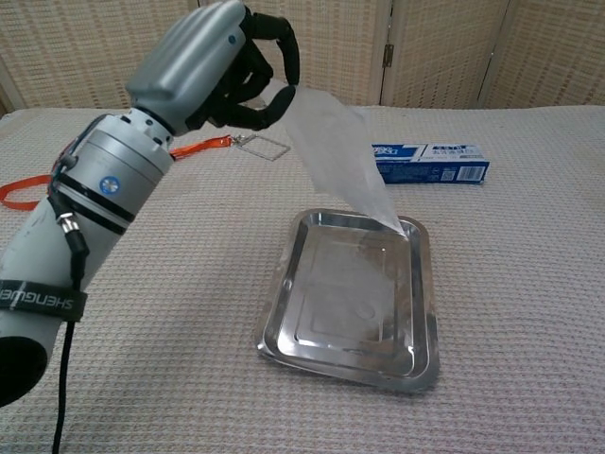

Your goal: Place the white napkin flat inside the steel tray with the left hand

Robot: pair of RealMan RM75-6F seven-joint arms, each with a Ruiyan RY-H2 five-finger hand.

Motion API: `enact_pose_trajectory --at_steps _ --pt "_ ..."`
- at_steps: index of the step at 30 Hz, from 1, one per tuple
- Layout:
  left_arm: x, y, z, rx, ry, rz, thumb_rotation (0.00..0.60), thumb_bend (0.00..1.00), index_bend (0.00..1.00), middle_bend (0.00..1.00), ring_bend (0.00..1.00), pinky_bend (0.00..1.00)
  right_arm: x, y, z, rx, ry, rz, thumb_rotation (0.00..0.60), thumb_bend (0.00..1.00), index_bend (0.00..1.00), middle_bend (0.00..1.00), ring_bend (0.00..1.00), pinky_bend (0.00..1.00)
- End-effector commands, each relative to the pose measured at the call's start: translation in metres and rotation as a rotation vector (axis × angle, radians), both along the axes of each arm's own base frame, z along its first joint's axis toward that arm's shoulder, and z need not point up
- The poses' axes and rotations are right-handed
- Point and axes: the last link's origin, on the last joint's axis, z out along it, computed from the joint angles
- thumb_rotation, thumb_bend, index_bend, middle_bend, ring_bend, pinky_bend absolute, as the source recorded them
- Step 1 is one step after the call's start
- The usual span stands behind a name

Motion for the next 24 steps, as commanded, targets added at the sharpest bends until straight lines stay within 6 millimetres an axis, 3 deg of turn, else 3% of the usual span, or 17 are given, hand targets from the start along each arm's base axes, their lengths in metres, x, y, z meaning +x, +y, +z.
enact_pose_trajectory --at_steps 1,7,19,24 --pt "-0.003 -0.034 -0.018 -0.050 0.056 -0.034 0.600 0.71 0.73 1.00 0.98 1.00 0.000 0.000 0.000 0.003 -0.001 0.003 0.600 0.40 0.00 0.00 0.00 0.00" --pt "-0.002 -0.061 -0.035 -0.106 0.086 -0.053 0.600 0.71 0.73 1.00 0.98 1.00 0.004 0.005 0.002 0.000 -0.013 0.024 0.600 0.40 0.00 0.00 0.00 0.00" --pt "-0.026 -0.089 -0.053 -0.208 0.218 -0.074 0.600 0.72 0.73 1.00 0.98 1.00 0.004 0.004 0.003 0.000 -0.017 0.021 0.600 0.40 0.00 0.00 0.00 0.00" --pt "-0.033 -0.089 -0.060 -0.241 0.283 -0.054 0.600 0.72 0.73 1.00 0.98 1.00 0.004 0.004 0.001 0.003 -0.016 0.019 0.600 0.40 0.00 0.00 0.00 0.00"
